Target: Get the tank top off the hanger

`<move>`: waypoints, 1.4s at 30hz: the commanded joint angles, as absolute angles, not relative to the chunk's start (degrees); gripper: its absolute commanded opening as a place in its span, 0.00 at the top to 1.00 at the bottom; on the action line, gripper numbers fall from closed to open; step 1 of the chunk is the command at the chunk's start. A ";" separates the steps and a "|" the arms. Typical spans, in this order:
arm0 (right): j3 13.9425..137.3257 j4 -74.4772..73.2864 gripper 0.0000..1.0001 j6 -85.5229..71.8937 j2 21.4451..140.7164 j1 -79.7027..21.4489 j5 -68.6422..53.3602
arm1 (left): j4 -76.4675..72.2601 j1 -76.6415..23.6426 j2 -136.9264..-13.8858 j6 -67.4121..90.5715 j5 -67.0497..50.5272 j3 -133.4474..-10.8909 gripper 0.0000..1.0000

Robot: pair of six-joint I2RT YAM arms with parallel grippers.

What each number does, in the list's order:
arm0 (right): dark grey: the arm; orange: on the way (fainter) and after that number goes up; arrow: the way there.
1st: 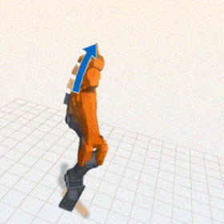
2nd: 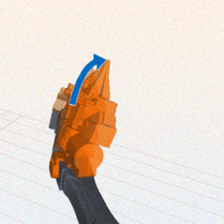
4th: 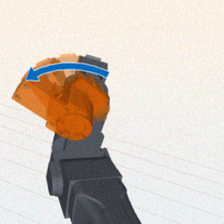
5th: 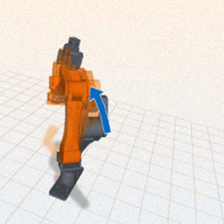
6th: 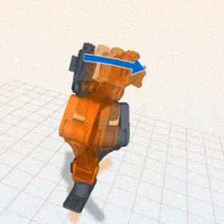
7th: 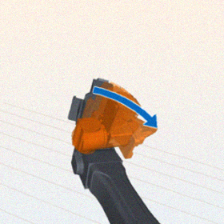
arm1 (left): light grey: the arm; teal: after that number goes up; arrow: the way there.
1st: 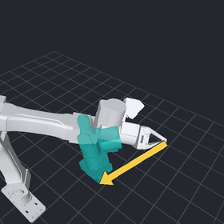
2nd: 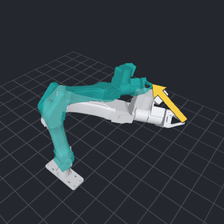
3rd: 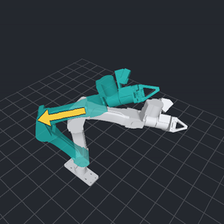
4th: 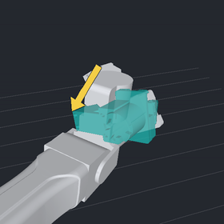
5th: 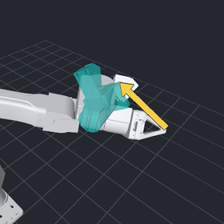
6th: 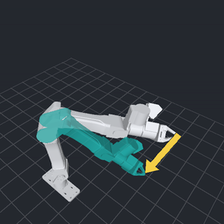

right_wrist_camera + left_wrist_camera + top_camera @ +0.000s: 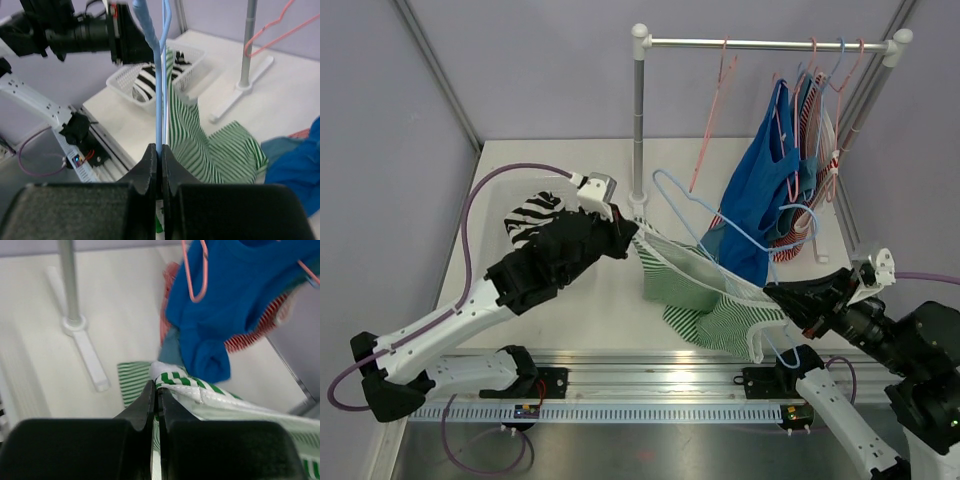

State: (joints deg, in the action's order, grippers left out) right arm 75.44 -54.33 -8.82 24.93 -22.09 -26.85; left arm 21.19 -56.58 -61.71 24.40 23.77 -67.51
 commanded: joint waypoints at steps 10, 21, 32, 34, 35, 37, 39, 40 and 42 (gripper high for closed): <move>50.79 13.46 1.00 -25.06 21.44 -22.32 -13.06 | 12.38 -62.49 -54.76 19.51 0.86 -49.14 1.00; 81.98 -49.64 1.00 -13.27 37.51 -22.32 10.63 | 34.53 -62.58 -51.59 29.96 31.36 -52.38 0.81; 90.78 -51.08 1.00 -10.82 55.27 -22.32 15.21 | 53.34 -62.58 -46.59 30.59 37.00 -62.66 0.01; 94.38 -49.58 1.00 -9.41 60.27 -22.32 16.51 | 55.53 -62.58 -44.66 29.01 36.22 -63.72 0.01; 96.13 -48.87 1.00 -8.19 62.12 -22.32 16.78 | 55.81 -62.58 -43.95 27.09 35.69 -63.55 0.01; 101.58 -48.17 1.00 -6.51 67.83 -22.32 17.31 | 55.99 -62.58 -41.24 25.76 36.21 -61.63 0.01; 106.67 -47.11 1.00 -5.02 73.00 -22.32 16.27 | 55.64 -62.58 -39.21 24.35 36.65 -59.43 0.01; 108.44 -46.85 1.00 -4.05 74.78 -22.24 15.82 | 53.89 -62.49 -36.94 23.74 36.56 -56.19 0.01; 114.13 -46.84 1.00 -2.91 80.14 -22.15 15.38 | 50.82 -62.58 -34.81 22.94 35.25 -53.53 0.01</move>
State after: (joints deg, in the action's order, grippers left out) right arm 105.97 -50.96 -7.03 75.99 -22.09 14.50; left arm 53.93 -62.65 -37.23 25.96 34.74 -57.08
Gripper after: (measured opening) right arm 0.043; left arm 0.987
